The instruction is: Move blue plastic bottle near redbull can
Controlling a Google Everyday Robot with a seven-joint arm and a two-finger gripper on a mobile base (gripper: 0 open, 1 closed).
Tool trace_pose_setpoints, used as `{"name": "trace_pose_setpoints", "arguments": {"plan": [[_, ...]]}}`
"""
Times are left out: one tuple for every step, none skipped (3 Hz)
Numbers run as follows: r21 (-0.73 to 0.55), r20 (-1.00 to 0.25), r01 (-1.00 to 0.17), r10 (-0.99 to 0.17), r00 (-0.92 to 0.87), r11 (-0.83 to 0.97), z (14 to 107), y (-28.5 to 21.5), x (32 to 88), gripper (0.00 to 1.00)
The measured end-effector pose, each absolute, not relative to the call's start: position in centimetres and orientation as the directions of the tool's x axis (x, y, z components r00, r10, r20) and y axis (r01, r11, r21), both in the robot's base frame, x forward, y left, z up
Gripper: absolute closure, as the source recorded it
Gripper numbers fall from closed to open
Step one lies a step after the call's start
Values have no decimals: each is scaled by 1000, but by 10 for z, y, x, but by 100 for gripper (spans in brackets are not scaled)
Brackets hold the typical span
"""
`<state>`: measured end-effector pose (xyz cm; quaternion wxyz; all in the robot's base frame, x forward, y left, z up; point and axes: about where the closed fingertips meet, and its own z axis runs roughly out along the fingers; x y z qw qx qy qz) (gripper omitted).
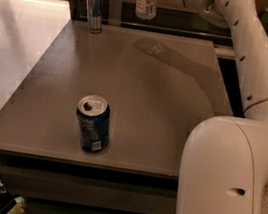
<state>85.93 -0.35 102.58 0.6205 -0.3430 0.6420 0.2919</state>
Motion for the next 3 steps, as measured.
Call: {"name": "trace_pose_setpoints", "arguments": {"plan": [[10, -998, -817, -48, -46, 577, 1004, 31, 877, 100], [64, -997, -827, 4, -74, 559, 988, 56, 887, 100], [64, -997, -827, 4, -74, 559, 988, 56, 887, 100]]}}
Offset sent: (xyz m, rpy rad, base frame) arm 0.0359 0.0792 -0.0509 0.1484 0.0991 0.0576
